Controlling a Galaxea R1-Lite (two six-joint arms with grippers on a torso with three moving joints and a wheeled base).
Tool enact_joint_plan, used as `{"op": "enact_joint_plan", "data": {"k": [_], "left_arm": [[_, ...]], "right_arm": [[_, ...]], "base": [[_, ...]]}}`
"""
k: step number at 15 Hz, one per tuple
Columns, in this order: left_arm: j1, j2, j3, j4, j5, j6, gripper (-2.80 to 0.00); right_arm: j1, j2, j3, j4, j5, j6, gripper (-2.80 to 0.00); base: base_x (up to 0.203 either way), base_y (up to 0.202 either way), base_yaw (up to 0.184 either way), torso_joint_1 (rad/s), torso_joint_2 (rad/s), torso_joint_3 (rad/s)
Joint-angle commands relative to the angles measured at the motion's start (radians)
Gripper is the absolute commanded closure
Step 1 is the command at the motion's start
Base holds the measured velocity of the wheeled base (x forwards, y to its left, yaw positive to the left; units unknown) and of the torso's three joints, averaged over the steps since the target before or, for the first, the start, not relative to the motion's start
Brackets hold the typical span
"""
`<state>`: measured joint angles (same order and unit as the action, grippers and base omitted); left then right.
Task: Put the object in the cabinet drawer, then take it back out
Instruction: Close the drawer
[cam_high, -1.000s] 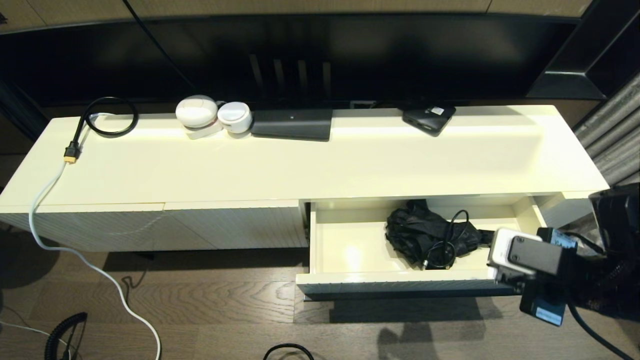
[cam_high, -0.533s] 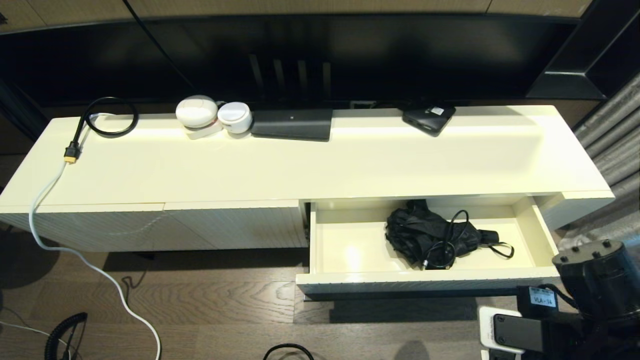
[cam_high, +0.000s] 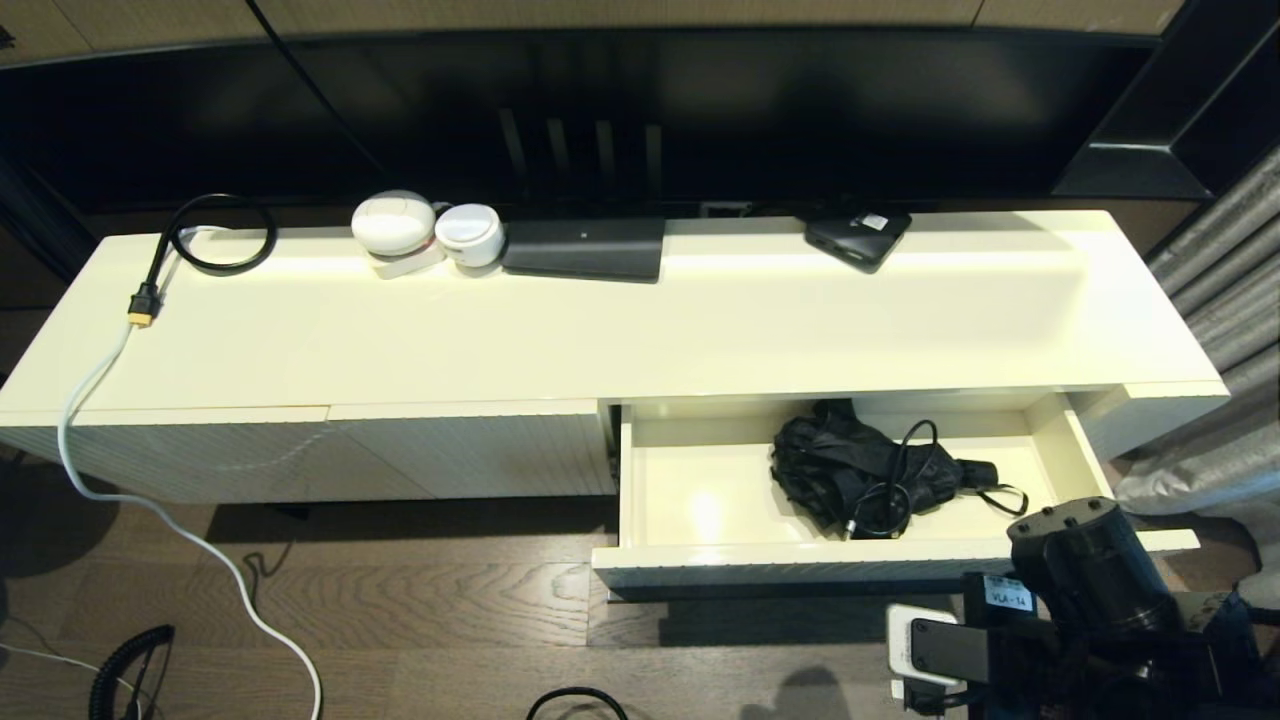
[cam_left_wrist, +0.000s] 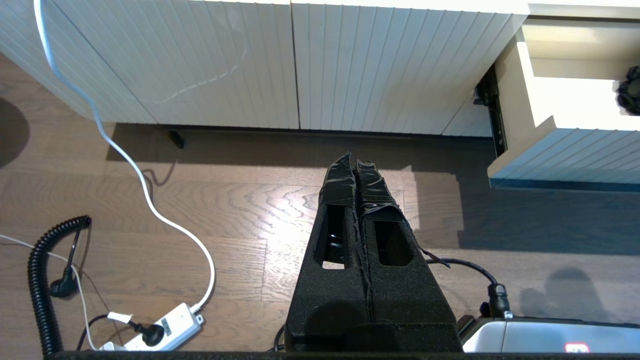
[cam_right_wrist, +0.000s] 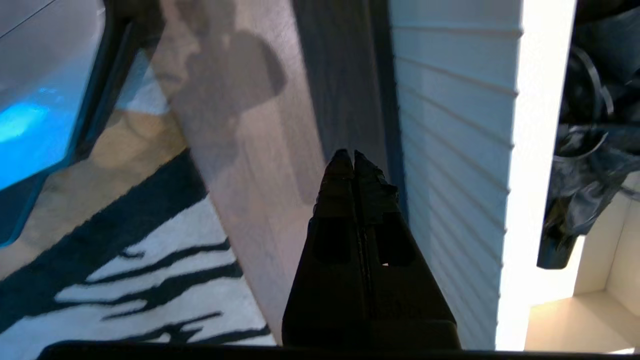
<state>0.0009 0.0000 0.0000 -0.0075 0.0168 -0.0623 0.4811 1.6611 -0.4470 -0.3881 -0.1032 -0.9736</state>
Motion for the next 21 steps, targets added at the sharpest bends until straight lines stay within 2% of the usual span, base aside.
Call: {"op": "enact_joint_plan", "data": {"k": [1, 7, 11, 14, 21], "left_arm": [[-0.001, 0.000, 0.000, 0.000, 0.000, -0.001, 0.00], [0.000, 0.000, 0.000, 0.000, 0.000, -0.001, 0.00], [0.000, 0.000, 0.000, 0.000, 0.000, -0.001, 0.00], [0.000, 0.000, 0.000, 0.000, 0.000, -0.001, 0.00], [0.000, 0.000, 0.001, 0.000, 0.000, -0.001, 0.00]], "right_arm": [[0.001, 0.077, 0.005, -0.093, -0.008, -0.006, 0.00], [0.007, 0.144, 0.013, -0.281, -0.088, -0.042, 0.00], [0.007, 0.190, 0.003, -0.396, -0.106, -0.043, 0.00], [0.007, 0.248, 0.000, -0.539, -0.113, -0.053, 0.00], [0.002, 0.272, -0.024, -0.605, -0.121, -0.078, 0.00]], "base": [[0.000, 0.000, 0.000, 0.000, 0.00, 0.000], [0.000, 0.000, 0.000, 0.000, 0.00, 0.000], [0.000, 0.000, 0.000, 0.000, 0.00, 0.000], [0.000, 0.000, 0.000, 0.000, 0.00, 0.000], [0.000, 0.000, 0.000, 0.000, 0.00, 0.000]]}}
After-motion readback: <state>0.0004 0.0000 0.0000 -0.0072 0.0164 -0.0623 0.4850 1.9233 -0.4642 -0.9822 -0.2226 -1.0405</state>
